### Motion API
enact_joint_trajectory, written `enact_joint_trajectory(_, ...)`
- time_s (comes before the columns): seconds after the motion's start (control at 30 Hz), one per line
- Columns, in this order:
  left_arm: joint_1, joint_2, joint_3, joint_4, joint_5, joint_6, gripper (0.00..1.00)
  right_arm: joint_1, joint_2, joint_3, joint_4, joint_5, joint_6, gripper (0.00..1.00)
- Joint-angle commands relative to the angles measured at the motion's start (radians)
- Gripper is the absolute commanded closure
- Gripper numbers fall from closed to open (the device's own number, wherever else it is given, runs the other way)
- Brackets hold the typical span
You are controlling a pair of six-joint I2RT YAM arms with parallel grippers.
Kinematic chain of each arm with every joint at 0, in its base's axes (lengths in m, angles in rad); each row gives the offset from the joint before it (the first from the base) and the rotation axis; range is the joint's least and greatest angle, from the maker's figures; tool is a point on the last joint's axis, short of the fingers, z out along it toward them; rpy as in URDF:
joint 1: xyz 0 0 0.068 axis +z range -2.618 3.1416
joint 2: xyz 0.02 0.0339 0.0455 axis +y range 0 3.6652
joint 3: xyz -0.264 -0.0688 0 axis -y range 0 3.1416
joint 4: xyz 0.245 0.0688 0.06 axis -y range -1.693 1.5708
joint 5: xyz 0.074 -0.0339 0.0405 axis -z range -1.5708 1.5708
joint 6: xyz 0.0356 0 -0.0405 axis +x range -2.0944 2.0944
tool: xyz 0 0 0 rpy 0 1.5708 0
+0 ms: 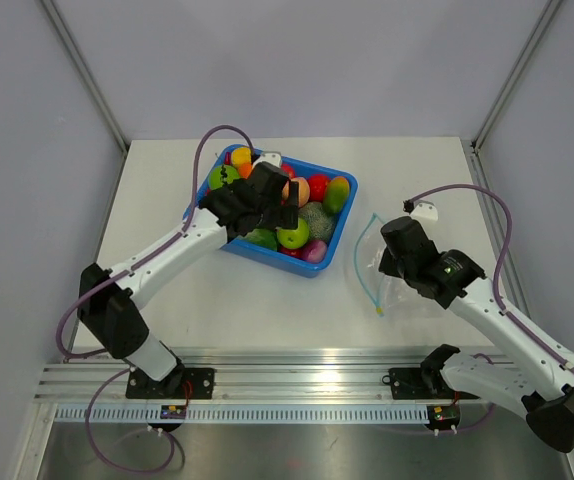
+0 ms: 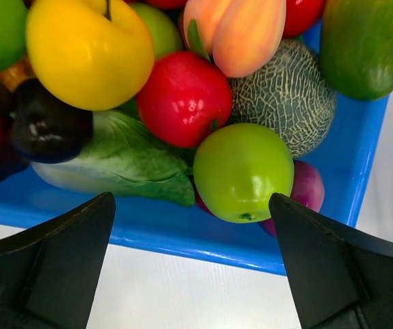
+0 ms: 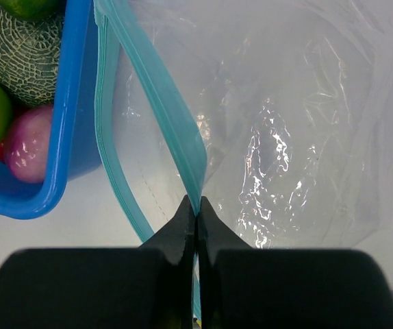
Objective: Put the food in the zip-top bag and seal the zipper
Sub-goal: Pick up the zipper food storage bag at the center of the board, then pick up the fake fruit from the bin.
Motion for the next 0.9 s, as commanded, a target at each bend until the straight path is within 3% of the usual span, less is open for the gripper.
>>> enact_joint_trajectory(0.0, -0.014, 0.035, -0.02, 0.011, 0.015, -0.038, 0.01, -0.004, -0.01, 0.034, 0.039, -0.006, -0.004, 1.0)
enact_joint_trajectory(0.4, -0.025, 0.162, 0.003, 0.097, 0.09, -0.05, 0.02, -0.004, -0.015, 0.035, 0.031, -0.038, -0.002, 1.0)
enact_joint_trajectory(0.6, -0.029, 0.193, 0.003, 0.119, 0.107, -0.064, 0.07, -0.004, -0.019, 0.031, 0.031, -0.043, -0.002, 1.0)
enact_joint_trajectory(0.73, -0.034, 0.196, 0.005, 0.12, 0.109, -0.061, 0.18, -0.004, -0.013, 0.037, 0.031, -0.05, -0.007, 1.0)
enact_joint_trajectory(0.87, -0.039, 0.126, 0.01, 0.087, 0.075, -0.039, 0.35, -0.006, -0.005, 0.043, 0.025, -0.049, -0.012, 1.0)
